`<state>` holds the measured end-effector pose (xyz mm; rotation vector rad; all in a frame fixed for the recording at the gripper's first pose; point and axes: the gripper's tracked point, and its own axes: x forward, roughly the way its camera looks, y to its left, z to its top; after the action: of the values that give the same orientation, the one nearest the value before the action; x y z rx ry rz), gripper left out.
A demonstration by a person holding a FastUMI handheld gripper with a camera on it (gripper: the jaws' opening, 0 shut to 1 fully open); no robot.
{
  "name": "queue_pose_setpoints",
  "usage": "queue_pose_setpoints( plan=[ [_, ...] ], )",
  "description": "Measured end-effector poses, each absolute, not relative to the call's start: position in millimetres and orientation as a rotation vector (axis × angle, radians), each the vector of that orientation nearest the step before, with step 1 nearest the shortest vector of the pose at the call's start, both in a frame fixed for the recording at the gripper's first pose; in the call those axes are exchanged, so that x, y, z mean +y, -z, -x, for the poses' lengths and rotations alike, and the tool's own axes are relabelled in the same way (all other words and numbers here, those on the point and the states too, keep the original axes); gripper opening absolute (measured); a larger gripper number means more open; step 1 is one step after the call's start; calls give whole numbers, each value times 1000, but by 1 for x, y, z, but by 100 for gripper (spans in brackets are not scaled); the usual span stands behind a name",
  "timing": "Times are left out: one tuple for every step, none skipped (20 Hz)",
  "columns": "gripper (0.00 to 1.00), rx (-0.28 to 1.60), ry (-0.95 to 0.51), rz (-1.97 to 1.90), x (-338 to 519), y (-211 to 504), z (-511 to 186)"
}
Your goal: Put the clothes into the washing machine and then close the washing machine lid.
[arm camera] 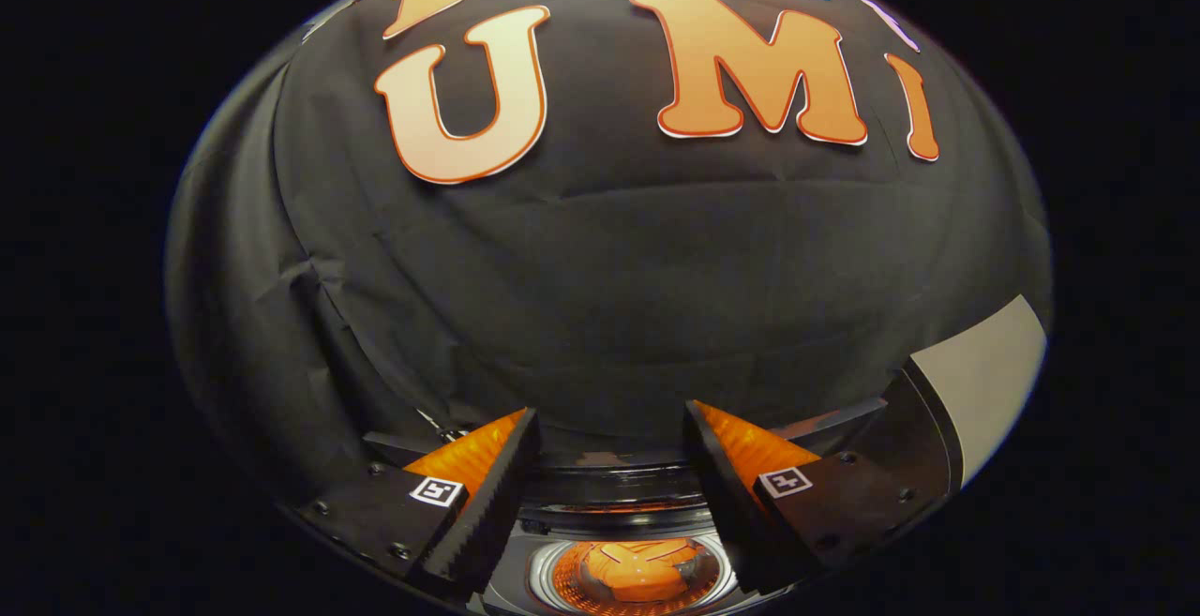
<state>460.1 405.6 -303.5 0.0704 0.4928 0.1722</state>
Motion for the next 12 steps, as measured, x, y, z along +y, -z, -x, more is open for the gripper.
queue_pose_setpoints(
  plan=[
    [99,495,-173,-67,407,305,-463],
    [99,498,-169,-61,410,307,-465],
    [99,493,-167,-49,411,308,-465],
    [99,491,-167,-35,413,310,-461],
    [99,483,-164,-14,414,312,-459],
    [99,480,-161,-1,412,312,-453],
    [99,471,-154,1,412,312,-449],
    [99,470,-155,12,411,312,-443],
    [99,464,-153,15,409,310,-438],
    [99,458,-153,14,408,312,-433],
    [100,454,-154,14,407,312,-427],
    [100,454,-156,18,406,313,-420]
  ],
)
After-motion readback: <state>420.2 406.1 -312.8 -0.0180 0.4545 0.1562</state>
